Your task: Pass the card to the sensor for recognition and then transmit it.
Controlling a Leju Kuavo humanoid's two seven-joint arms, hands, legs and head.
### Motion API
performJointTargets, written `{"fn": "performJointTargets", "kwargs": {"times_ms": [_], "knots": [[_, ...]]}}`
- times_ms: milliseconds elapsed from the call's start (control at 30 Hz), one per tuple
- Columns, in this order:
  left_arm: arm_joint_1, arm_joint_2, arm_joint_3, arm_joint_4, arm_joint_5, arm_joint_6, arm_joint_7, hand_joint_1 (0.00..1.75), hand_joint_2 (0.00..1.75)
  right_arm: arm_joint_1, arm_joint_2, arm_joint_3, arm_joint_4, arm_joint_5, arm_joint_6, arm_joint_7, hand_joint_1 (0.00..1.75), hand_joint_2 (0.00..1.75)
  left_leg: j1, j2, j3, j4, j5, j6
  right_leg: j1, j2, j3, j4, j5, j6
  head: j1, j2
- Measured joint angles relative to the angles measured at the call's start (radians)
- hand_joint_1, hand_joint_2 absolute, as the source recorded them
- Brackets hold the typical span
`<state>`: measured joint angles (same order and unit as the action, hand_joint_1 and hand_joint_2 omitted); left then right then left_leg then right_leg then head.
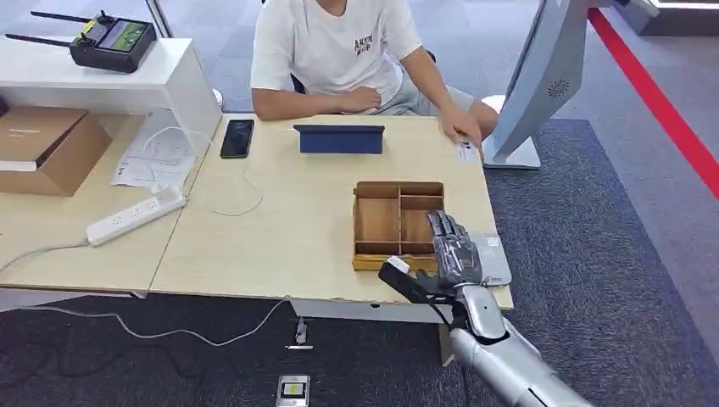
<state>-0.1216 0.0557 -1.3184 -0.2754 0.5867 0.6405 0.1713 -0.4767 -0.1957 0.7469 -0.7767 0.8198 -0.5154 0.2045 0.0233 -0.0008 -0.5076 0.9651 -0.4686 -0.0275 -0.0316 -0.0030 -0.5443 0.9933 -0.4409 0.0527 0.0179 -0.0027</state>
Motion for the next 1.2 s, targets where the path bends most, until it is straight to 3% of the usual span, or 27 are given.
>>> {"fn": "performJointTargets", "kwargs": {"times_ms": [900, 933, 1000, 1200], "knots": [[0.000, 0.000, 0.000, -0.001, -0.003, 0.005, 0.003, 0.00, 0.00, 0.014, -0.005, -0.001, -0.035, 0.018, 0.001, -0.002, 0.00, 1.75, 0.000, 0.000, 0.000, 0.000, 0.000, 0.000, 0.000, 0.000, 0.000, 0.000, 0.000, 0.000, 0.000, 0.000], [0.000, 0.000, 0.000, -0.001, -0.003, 0.005, 0.003, 0.00, 0.00, 0.014, -0.005, -0.001, -0.035, 0.018, 0.001, -0.002, 0.05, 1.75, 0.000, 0.000, 0.000, 0.000, 0.000, 0.000, 0.000, 0.000, 0.000, 0.000, 0.000, 0.000, 0.000, 0.000], [0.000, 0.000, 0.000, -0.001, -0.002, 0.005, 0.003, 0.00, 0.00, 0.014, -0.005, -0.001, -0.035, 0.017, 0.003, -0.002, 1.55, 1.75, 0.000, 0.000, 0.000, 0.000, 0.000, 0.000, 0.000, 0.000, 0.000, 0.000, 0.000, 0.000, 0.000, 0.000], [0.000, 0.000, 0.000, -0.001, -0.002, 0.005, 0.003, 0.00, 0.00, 0.014, -0.006, -0.001, -0.035, 0.005, 0.023, -0.002, 1.66, 1.75, 0.000, 0.000, 0.000, 0.000, 0.000, 0.000, 0.000, 0.000, 0.000, 0.000, 0.000, 0.000, 0.000, 0.000]]}}
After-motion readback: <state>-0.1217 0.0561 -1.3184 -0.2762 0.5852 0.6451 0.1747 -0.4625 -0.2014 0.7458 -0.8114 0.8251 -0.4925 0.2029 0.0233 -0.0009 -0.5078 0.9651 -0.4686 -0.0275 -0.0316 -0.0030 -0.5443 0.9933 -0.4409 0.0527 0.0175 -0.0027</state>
